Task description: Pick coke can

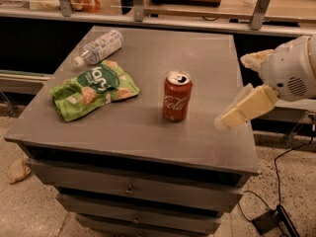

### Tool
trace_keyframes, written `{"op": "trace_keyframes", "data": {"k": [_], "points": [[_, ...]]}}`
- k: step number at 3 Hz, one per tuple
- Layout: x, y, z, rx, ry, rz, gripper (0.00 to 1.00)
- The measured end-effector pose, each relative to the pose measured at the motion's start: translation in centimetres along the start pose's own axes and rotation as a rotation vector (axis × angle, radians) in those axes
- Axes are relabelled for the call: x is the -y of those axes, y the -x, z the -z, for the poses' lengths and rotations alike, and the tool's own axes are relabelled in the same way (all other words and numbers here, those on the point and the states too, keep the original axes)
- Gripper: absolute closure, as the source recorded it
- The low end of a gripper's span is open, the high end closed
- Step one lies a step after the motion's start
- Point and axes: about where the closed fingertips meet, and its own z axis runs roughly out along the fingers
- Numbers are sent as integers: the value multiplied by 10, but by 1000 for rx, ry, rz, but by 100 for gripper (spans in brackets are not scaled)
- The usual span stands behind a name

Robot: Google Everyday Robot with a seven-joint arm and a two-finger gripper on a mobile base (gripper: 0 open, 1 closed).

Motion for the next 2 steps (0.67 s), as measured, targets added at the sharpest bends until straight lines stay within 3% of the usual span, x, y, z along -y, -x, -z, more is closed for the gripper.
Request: {"op": "trace_keyframes", "data": {"k": [1,2], "points": [[-8,21,-24,138,-1,5,0],[-12,31,-34,200,-2,9,0]]}}
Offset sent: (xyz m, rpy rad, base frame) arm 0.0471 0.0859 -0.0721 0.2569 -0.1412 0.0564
